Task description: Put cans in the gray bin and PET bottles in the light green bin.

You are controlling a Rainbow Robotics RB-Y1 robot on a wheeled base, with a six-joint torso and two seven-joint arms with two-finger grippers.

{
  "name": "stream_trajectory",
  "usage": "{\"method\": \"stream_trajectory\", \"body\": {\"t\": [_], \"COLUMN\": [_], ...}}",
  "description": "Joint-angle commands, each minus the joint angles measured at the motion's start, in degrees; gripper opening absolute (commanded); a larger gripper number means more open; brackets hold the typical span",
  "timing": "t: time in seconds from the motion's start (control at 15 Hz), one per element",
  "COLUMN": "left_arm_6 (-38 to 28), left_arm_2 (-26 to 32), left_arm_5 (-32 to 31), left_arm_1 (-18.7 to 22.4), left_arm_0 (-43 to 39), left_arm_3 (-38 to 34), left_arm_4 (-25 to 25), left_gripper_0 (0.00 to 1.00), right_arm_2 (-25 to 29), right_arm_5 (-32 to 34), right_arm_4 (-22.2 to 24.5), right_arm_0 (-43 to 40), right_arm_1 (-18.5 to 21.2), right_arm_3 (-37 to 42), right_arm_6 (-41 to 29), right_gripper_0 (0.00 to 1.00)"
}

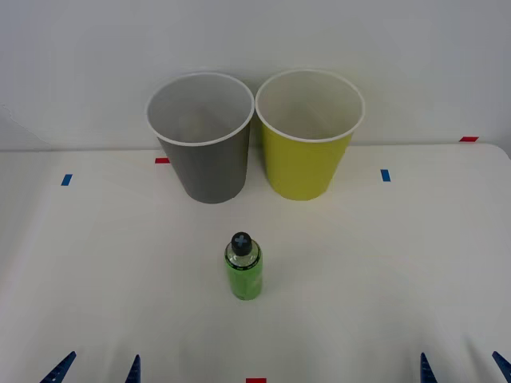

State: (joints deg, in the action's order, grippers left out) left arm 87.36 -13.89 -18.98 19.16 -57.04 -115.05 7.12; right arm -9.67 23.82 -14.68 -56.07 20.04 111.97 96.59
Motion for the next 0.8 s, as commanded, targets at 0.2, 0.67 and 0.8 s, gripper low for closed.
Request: {"method": "stream_trajectory", "body": {"t": [0.2, 0.67, 0.8], "left_arm_6": [0.00, 0.00, 0.00], "left_arm_2": [0.00, 0.00, 0.00], "left_arm_5": [0.00, 0.00, 0.00], "left_arm_1": [0.00, 0.00, 0.00], "left_arm_0": [0.00, 0.00, 0.00], "left_arm_3": [0.00, 0.00, 0.00], "left_arm_4": [0.00, 0.00, 0.00], "left_gripper_0": [1.00, 1.00, 1.00], "right_arm_2": [0.00, 0.00, 0.00], "right_arm_5": [0.00, 0.00, 0.00], "right_arm_4": [0.00, 0.00, 0.00], "right_arm_0": [0.00, 0.00, 0.00], "right_arm_1": [0.00, 0.00, 0.00], "right_arm_3": [0.00, 0.00, 0.00], "right_arm_6": [0.00, 0.00, 0.00], "right_gripper_0": [1.00, 1.00, 1.00]}}
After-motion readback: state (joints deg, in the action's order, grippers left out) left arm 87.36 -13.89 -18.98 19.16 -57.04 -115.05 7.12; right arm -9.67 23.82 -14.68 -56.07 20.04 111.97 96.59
